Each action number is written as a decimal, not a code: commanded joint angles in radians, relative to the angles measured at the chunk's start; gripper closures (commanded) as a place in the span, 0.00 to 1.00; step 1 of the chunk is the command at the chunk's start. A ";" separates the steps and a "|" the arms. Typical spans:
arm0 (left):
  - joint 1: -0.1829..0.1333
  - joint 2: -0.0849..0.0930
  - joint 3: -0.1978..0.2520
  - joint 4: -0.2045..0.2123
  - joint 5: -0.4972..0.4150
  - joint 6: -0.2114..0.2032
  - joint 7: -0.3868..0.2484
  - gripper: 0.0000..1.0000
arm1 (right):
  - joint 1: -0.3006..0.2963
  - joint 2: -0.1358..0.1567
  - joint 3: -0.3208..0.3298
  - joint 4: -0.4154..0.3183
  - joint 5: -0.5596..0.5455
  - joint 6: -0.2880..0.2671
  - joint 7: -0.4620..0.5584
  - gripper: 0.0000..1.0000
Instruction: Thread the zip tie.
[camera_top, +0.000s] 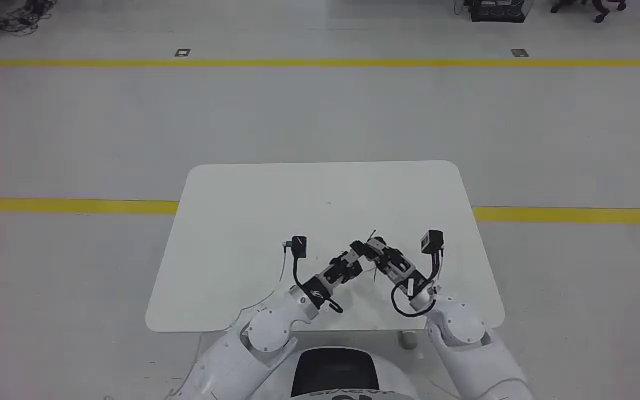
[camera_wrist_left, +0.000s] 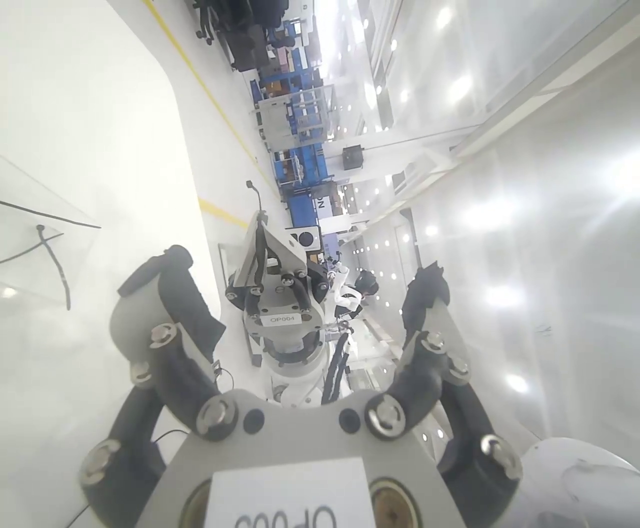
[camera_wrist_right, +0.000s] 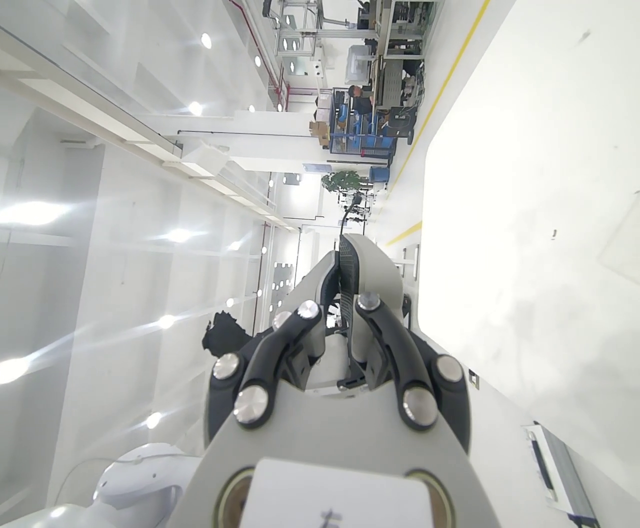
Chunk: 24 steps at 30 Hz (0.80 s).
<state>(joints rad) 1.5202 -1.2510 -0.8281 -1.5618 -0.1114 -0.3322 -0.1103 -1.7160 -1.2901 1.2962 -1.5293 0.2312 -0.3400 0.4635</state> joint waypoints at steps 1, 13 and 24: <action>0.000 0.000 0.000 0.000 -0.002 -0.002 -0.001 0.07 | 0.001 0.000 -0.004 0.002 -0.005 0.000 -0.006 1.00; 0.006 0.003 -0.009 0.001 -0.004 -0.004 -0.001 0.55 | 0.010 0.003 -0.017 0.019 -0.038 0.019 -0.040 1.00; 0.001 0.003 -0.004 0.014 0.002 0.013 0.003 0.71 | 0.009 0.006 -0.021 0.007 -0.029 0.000 -0.028 1.00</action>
<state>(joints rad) 1.5214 -1.2481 -0.8329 -1.5489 -0.1090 -0.3197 -0.1079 -1.7066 -1.2840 1.2749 -1.5209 0.2023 -0.3403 0.4339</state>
